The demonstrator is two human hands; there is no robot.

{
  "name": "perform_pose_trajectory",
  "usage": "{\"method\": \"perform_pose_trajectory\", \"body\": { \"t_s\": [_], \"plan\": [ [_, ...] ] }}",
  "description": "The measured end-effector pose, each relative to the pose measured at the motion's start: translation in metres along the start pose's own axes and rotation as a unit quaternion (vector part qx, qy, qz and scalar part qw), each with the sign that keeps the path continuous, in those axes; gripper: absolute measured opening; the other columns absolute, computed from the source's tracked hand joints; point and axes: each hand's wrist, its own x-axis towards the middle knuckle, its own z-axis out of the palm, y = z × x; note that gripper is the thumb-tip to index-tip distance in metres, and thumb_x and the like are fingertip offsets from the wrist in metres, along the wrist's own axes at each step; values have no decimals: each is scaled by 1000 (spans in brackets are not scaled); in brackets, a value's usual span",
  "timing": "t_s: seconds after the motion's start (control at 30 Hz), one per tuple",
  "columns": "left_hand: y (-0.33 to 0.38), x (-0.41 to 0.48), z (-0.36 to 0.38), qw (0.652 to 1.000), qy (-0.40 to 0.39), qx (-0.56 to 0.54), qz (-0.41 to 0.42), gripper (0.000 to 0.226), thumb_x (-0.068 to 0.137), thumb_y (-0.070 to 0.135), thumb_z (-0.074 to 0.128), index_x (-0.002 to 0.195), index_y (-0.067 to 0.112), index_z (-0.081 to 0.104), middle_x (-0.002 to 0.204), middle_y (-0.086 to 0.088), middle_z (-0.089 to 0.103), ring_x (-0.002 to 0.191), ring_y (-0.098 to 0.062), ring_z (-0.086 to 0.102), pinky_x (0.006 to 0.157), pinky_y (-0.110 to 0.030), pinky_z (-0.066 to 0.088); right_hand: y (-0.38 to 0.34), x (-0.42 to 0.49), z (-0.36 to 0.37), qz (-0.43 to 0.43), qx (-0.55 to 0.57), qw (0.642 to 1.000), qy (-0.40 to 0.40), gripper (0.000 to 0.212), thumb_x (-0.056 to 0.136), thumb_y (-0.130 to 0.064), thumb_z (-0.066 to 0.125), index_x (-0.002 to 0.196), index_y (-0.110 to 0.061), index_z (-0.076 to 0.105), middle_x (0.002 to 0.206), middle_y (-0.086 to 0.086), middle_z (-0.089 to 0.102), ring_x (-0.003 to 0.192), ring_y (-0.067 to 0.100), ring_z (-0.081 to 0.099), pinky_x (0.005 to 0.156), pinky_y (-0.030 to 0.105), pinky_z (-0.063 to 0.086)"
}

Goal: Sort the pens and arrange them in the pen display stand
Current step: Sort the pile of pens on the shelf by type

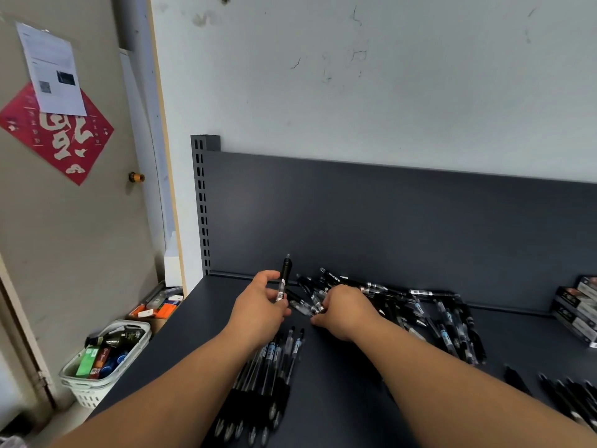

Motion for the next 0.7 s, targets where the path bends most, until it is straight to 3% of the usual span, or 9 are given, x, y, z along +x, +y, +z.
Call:
{"method": "perform_pose_trajectory", "body": {
  "t_s": [0.1,0.23,0.47,0.57,0.63,0.7],
  "plan": [
    [1,1,0,1000,1,-15,2,45,92,5,57,132,22,45,93,3,67,82,-13,70,83,-35,57,3,0,3,1,28,999,26,32,84,-37,69,68,-17,50,79,3,58,77,22,58,57,26,39],
    [6,1,3,999,-4,-41,4,43,93,6,57,134,14,45,97,4,65,85,-13,70,83,-33,57,6,-3,-1,-5,126,988,83,27,88,-35,64,73,-14,56,73,1,59,72,19,57,62,25,40],
    [39,-12,38,983,-34,-177,-32,16,95,10,56,110,6,59,96,-9,68,82,-17,71,68,-27,56,24,-33,-31,-9,358,928,99,28,85,-35,68,66,-16,60,53,-5,51,47,9,43,48,22,37],
    [53,-25,65,981,-63,-183,-28,13,94,13,59,104,8,64,94,-10,72,83,-18,69,70,-29,56,50,-57,-49,-24,397,915,66,25,85,-32,70,78,-8,66,63,0,58,45,7,44,45,21,39],
    [63,-36,87,984,-84,-158,-15,11,92,18,62,100,14,68,93,-7,74,88,-20,69,77,-33,56,74,-74,-66,-30,390,919,47,26,85,-32,71,90,-6,69,67,1,59,47,8,45,45,21,39],
    [74,-48,109,984,-101,-148,-6,11,91,20,63,98,16,70,92,-4,74,87,-18,68,75,-30,52,101,-88,-83,-24,367,929,35,29,84,-34,71,94,-7,70,66,0,56,49,10,45,46,22,38]
  ]
}}
